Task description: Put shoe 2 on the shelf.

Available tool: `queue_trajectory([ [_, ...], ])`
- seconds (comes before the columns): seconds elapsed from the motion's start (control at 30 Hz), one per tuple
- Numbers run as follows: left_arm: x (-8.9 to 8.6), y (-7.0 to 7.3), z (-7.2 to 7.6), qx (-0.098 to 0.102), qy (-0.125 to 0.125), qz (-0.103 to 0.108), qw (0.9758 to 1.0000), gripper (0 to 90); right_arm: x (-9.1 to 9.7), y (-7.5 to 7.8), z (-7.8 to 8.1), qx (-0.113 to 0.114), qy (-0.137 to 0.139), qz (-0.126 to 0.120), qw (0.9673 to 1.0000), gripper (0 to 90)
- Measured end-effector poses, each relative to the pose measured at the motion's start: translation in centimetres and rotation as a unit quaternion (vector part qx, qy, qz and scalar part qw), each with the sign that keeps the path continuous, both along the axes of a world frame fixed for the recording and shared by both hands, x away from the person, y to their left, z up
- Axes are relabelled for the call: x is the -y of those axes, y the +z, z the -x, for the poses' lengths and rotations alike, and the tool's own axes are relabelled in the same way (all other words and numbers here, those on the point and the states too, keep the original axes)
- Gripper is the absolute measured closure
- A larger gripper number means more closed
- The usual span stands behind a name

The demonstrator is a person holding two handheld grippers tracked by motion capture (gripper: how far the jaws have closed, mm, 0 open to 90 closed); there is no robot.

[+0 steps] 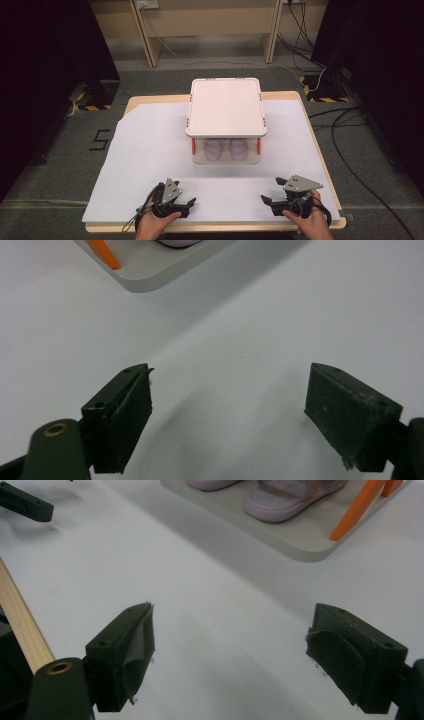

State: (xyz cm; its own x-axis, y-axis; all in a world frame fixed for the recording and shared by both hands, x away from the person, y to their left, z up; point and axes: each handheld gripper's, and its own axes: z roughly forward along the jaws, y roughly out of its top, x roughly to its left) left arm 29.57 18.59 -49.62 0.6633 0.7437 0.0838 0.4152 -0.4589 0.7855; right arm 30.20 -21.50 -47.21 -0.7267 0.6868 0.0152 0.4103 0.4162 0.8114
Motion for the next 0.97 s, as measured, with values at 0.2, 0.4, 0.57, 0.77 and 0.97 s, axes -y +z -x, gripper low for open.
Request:
queue_trajectory([
  [0.2, 0.0, 0.0, 0.0, 0.0, 0.0, 0.0, 1.0, 18.5, 0.6, 0.0, 0.7, -0.002, -0.005, 0.001, 1.0, 18.1],
  [0.4, 0.0, 0.0, 0.0, 0.0, 0.0, 0.0, 1.0, 18.5, 1.2, 0.0, 1.3, -0.004, -0.011, 0.002, 0.9999, 17.3],
  [0.57, 0.0, 0.0, 0.0, 0.001, 0.0, 0.0, 1.0, 18.5, 1.5, -0.2, 1.6, -0.01, -0.013, 0.003, 0.9999, 17.0],
  [0.77, 0.0, 0.0, 0.0, 0.001, 0.0, -0.001, 1.0, 18.4, 1.5, -0.5, 1.9, -0.012, -0.011, 0.009, 0.9998, 16.9],
  [0.97, 0.0, 0.0, 0.0, 0.001, 0.001, -0.001, 1.0, 18.4, 1.7, -0.6, 1.9, -0.014, -0.012, 0.011, 0.9998, 16.9],
])
